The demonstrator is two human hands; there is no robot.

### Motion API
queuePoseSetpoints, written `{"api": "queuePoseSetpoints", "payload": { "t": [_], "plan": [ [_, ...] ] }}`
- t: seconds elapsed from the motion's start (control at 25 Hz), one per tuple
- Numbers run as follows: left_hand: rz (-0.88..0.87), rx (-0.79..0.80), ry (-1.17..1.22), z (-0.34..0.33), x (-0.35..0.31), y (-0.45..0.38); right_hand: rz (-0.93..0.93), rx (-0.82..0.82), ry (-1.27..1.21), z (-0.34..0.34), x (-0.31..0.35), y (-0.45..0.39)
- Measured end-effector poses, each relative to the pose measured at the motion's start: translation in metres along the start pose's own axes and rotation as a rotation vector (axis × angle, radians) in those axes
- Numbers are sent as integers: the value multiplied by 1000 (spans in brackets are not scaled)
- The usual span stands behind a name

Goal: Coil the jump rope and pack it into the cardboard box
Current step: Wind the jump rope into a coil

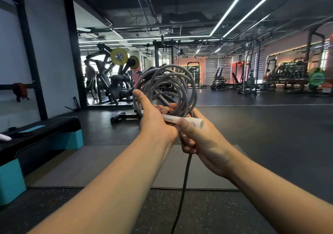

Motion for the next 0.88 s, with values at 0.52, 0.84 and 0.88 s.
{"api": "queuePoseSetpoints", "payload": {
  "t": [0.52,0.84,0.88],
  "plan": [
    [-520,-3,-1076,37,-14,4,-169,-316,316,31,12,-20],
    [-583,562,-2301,-57,-25,38,-140,272,1125,26,35,-36],
    [-488,512,-2387,-61,-21,36,-137,308,1214,23,38,-37]
  ]
}}
Point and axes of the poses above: each hand's wrist, its own y-axis away from the middle knuckle, its own z-axis out of the back of the hand, x = y × z, the point moved 2 cm from there along -y, towards the middle knuckle, and after that the axes turned 13 degrees about z, right-handed, at the moved point
